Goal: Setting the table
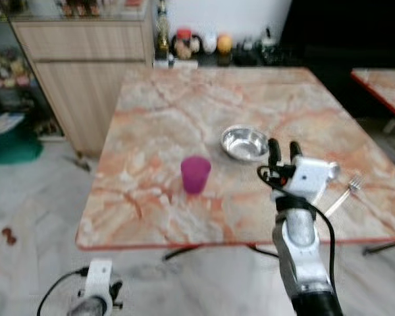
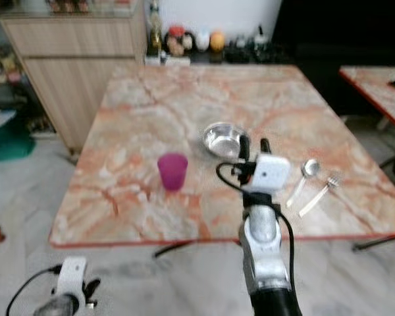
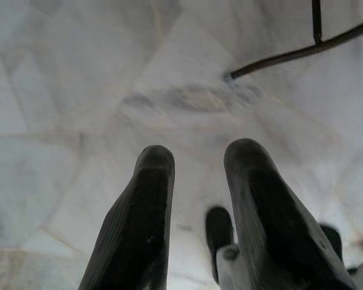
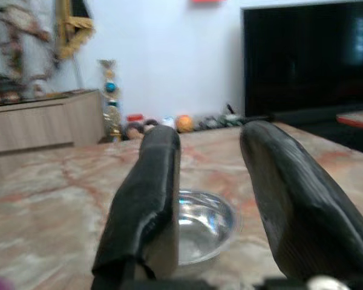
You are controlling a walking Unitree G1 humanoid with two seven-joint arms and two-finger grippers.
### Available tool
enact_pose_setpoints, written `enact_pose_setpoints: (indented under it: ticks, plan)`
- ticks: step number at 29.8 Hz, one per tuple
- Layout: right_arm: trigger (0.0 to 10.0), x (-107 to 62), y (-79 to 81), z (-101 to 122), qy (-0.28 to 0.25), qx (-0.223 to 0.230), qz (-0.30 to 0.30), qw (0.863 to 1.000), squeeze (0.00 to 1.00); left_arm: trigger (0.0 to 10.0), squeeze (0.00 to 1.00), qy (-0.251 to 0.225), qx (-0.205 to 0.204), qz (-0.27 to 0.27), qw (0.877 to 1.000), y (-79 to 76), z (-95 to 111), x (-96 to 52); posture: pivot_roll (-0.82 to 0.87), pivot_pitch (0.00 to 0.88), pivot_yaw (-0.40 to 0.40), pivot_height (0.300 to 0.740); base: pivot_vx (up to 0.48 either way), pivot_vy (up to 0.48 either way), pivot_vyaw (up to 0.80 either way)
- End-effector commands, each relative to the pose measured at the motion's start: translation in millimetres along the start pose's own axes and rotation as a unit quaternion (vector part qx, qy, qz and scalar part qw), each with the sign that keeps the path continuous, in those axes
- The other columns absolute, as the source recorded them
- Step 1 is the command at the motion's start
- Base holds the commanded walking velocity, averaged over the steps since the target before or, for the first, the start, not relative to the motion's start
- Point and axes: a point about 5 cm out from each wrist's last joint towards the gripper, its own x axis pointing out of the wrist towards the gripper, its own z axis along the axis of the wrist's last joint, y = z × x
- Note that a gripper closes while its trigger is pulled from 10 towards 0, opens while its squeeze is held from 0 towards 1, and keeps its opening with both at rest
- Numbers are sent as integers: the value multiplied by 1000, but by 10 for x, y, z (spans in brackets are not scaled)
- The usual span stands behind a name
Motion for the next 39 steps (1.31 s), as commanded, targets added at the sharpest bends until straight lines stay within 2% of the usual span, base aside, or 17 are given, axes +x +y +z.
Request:
enact_pose_setpoints:
  ticks: [1,10,13,15,23,34,39]
  plan:
    - [10000,-4,-112,12,-3,-8,-18,1000,0,10000,0,6,-6,-9,1000,-85,-20,7,5,0,-17,740,300,0,0]
    - [10000,13,-169,78,-15,-13,-28,999,0,10000,0,12,0,-7,1000,-72,-27,7,3,0,-11,740,255,0,0]
    - [10000,23,-249,128,-24,-20,-38,999,0,10000,0,29,9,-4,1000,-66,-53,8,3,0,-11,740,0,0,0]
    - [10000,48,-345,192,-36,-28,-53,998,0,10000,0,56,32,-4,998,-56,-88,7,6,0,-5,740,0,0,0]
    - [10000,157,-511,320,-53,-32,-74,995,0,10000,0,82,35,2,996,-56,-135,2,13,0,-17,740,0,0,0]
    - [10000,182,-535,351,-56,-37,-76,995,0,10000,0,97,37,16,995,-55,-160,-1,15,0,-18,740,0,0,0]
    - [10000,180,-546,341,-53,-38,-74,995,0,10000,0,89,31,44,995,-33,-157,-3,22,0,-19,740,0,0,0]
